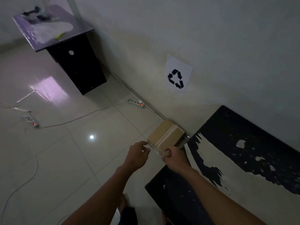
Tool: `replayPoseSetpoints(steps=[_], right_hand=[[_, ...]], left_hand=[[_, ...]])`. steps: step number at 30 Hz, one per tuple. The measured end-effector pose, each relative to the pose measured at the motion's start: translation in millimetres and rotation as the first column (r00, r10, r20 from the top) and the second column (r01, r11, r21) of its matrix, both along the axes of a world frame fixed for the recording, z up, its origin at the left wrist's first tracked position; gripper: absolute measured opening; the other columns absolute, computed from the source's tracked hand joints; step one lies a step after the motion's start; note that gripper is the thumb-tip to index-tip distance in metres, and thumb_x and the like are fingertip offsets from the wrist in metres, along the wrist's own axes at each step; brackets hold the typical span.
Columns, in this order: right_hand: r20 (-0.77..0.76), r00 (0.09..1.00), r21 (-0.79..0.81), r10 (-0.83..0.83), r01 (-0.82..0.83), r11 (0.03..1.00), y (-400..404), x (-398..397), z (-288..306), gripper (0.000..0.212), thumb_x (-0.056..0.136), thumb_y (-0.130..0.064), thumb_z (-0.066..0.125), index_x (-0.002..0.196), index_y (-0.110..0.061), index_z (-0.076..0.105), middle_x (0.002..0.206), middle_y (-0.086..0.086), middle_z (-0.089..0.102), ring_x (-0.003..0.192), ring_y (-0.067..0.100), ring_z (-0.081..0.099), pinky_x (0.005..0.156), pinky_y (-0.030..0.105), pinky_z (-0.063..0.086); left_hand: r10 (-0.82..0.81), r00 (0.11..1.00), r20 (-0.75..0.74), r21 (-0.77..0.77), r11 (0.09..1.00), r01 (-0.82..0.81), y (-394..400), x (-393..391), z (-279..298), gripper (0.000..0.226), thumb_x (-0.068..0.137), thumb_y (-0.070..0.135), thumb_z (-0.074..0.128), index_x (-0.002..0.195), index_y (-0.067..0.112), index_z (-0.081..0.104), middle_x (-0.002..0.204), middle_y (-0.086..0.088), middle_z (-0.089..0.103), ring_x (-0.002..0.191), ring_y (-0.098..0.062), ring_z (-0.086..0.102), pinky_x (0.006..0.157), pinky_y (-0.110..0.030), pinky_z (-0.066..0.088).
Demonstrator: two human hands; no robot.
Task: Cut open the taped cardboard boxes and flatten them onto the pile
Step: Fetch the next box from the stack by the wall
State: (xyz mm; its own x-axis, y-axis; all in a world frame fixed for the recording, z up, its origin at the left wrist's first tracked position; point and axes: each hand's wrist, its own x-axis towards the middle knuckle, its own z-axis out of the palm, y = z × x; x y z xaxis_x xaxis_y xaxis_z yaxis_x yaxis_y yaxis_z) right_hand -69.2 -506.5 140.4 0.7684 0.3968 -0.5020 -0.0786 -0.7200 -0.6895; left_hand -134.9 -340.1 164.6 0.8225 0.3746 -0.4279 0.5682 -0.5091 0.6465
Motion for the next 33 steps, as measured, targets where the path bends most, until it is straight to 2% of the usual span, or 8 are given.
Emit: replayPoseSetpoints(steps=[9,12,18,22,25,28,29,33], right_hand=[[-0.063,0.972,-0.056,-0.225,0.221,0.974,100.5,33.4,-27.0,0.03,0.091,-0.017,0.065,0.12,-0.01,0.059,0.113,0.004,0.061,0.1,0.018,0.057,0.08,0.024,0.044],[-0.092,0.942,-0.081,-0.324,0.317,0.945,129.4,36.6,-34.5,0.032,0.09,-0.019,0.066,0.121,-0.011,0.06,0.12,0.007,0.06,0.109,0.021,0.057,0.084,0.023,0.044],[-0.152,0.864,-0.111,-0.481,0.469,0.877,171.8,54.2,-52.3,0.028,0.087,-0.019,0.066,0.114,-0.017,0.063,0.116,0.004,0.062,0.101,0.017,0.059,0.084,0.026,0.049],[-0.199,0.797,-0.122,-0.57,0.557,0.822,183.7,75.4,-71.1,0.032,0.086,-0.016,0.067,0.118,-0.012,0.063,0.112,0.006,0.063,0.092,0.015,0.058,0.072,0.021,0.044],[-0.258,0.735,-0.137,-0.627,0.615,0.777,186.7,96.1,-93.9,0.034,0.088,-0.02,0.068,0.12,-0.014,0.062,0.116,0.006,0.061,0.1,0.018,0.058,0.08,0.023,0.046],[-0.315,0.664,-0.165,-0.678,0.665,0.728,190.0,119.4,-119.1,0.035,0.088,-0.023,0.067,0.122,-0.016,0.061,0.121,0.004,0.059,0.109,0.02,0.058,0.09,0.026,0.048],[-0.33,0.64,-0.172,-0.694,0.682,0.711,191.8,126.2,-127.1,0.035,0.087,-0.023,0.067,0.121,-0.016,0.062,0.121,0.004,0.06,0.109,0.02,0.058,0.091,0.027,0.049],[-0.385,0.541,-0.217,-0.748,0.735,0.643,198.4,144.8,-159.2,0.027,0.084,-0.02,0.069,0.111,-0.014,0.066,0.116,0.006,0.064,0.105,0.024,0.063,0.088,0.03,0.052]], left_hand=[[-0.225,0.973,-0.052,-0.02,0.974,0.224,123.3,61.9,-24.0,0.039,0.101,0.024,0.055,0.137,0.01,0.056,0.128,-0.011,0.064,0.115,-0.022,0.061,0.09,-0.022,0.043],[-0.277,0.958,-0.077,-0.042,0.961,0.275,160.6,80.6,-26.0,0.039,0.1,0.025,0.055,0.136,0.011,0.057,0.126,-0.011,0.066,0.111,-0.023,0.063,0.091,-0.024,0.046],[-0.341,0.932,-0.121,-0.074,0.94,0.334,209.7,128.9,-41.6,0.039,0.099,0.026,0.058,0.135,0.012,0.058,0.121,-0.011,0.067,0.109,-0.023,0.063,0.094,-0.026,0.048],[-0.396,0.899,-0.187,-0.132,0.917,0.377,218.8,165.6,-56.5,0.038,0.099,0.022,0.058,0.135,0.01,0.058,0.114,-0.011,0.069,0.105,-0.023,0.065,0.094,-0.027,0.049],[-0.423,0.88,-0.216,-0.161,0.904,0.396,222.4,197.2,-74.4,0.036,0.099,0.019,0.058,0.133,0.008,0.059,0.09,-0.003,0.066,0.087,-0.016,0.064,0.084,-0.018,0.048],[-0.434,0.864,-0.256,-0.169,0.9,0.402,226.7,229.2,-94.1,0.034,0.099,0.018,0.057,0.131,0.007,0.059,0.081,0.003,0.061,0.073,-0.005,0.059,0.068,-0.005,0.043],[-0.441,0.854,-0.275,-0.17,0.897,0.409,228.8,239.5,-101.5,0.034,0.099,0.017,0.057,0.131,0.006,0.059,0.084,0.002,0.063,0.076,-0.007,0.061,0.07,-0.006,0.045],[-0.478,0.804,-0.353,-0.166,0.878,0.449,238.3,275.1,-132.4,0.033,0.099,0.019,0.058,0.129,0.006,0.061,0.119,-0.012,0.066,0.105,-0.025,0.065,0.096,-0.028,0.049]])
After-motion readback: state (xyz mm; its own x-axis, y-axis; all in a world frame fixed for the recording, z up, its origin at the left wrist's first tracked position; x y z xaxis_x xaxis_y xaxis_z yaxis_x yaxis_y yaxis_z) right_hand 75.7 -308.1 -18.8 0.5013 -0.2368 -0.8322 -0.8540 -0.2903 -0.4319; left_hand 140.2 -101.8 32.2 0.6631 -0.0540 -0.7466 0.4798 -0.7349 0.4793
